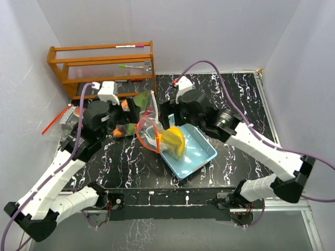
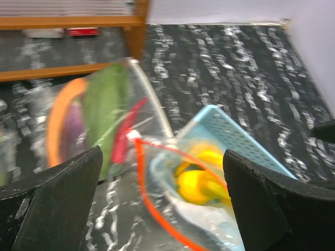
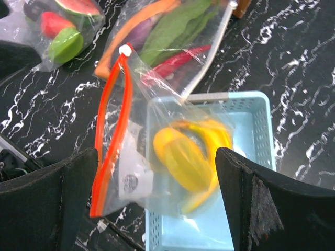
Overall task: Place the food in the zip-top bag and seal the zipper
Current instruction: Place the zipper food storage bag in the bin, then zip the zipper food storage bag.
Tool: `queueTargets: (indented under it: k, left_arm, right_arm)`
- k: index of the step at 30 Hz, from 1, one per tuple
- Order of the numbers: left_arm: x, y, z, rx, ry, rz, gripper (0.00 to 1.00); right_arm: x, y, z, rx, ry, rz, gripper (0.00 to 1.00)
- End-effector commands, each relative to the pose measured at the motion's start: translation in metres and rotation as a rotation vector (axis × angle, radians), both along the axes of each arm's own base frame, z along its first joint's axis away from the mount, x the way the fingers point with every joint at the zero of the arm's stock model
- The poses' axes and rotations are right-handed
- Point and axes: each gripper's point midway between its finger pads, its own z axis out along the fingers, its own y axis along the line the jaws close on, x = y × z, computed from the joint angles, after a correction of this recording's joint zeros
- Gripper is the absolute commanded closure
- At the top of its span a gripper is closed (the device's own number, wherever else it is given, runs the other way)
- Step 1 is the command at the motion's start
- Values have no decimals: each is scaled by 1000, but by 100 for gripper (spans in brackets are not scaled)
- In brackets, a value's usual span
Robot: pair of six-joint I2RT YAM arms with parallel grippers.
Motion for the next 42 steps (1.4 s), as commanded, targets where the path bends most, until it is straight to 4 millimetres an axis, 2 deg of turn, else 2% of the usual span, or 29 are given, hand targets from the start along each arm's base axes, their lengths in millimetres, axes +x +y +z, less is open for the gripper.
queueTargets:
  k: [1,4,7,14,17,20,22,25,31,38,39,41,42]
  left_arm:
    - [-15,85,0,171,-41,320,3]
    - [-29,121,-2,229,-49,456,3]
    - [-42,136,-9,224,-26,513,3]
    - [-61,157,13,170,-104,560,3]
    - [-61,155,17,169,-108,541,3]
    - [-62,154,18,172,-116,528,3]
    - [-63,155,17,173,-122,526,3]
    - [-65,155,18,160,-131,518,3]
    - [-68,156,19,137,-151,518,3]
    - [-68,154,21,124,-163,502,3]
    - [-68,153,21,123,-163,499,3]
    - [-68,153,20,122,-160,497,3]
    - [-68,153,19,122,-159,497,3]
  right_arm:
    - [18,35,23,61,-43,54,1]
    - [26,60,14,80,-23,98,2]
    - [38,83,-4,49,3,107,1]
    - [56,140,-26,-58,-16,71,2]
    - [66,150,-42,-119,-8,21,2]
    - [63,158,-58,-176,0,1,2]
    - [60,157,-64,-219,-21,-32,1]
    - [62,146,-73,-286,-48,-109,1]
    - [63,136,-91,-355,-43,-150,5]
    - [57,117,-104,-431,-37,-191,21]
    - [56,114,-105,-436,-37,-201,25]
    - [54,107,-101,-438,-43,-226,42]
    - [54,102,-98,-437,-46,-236,45]
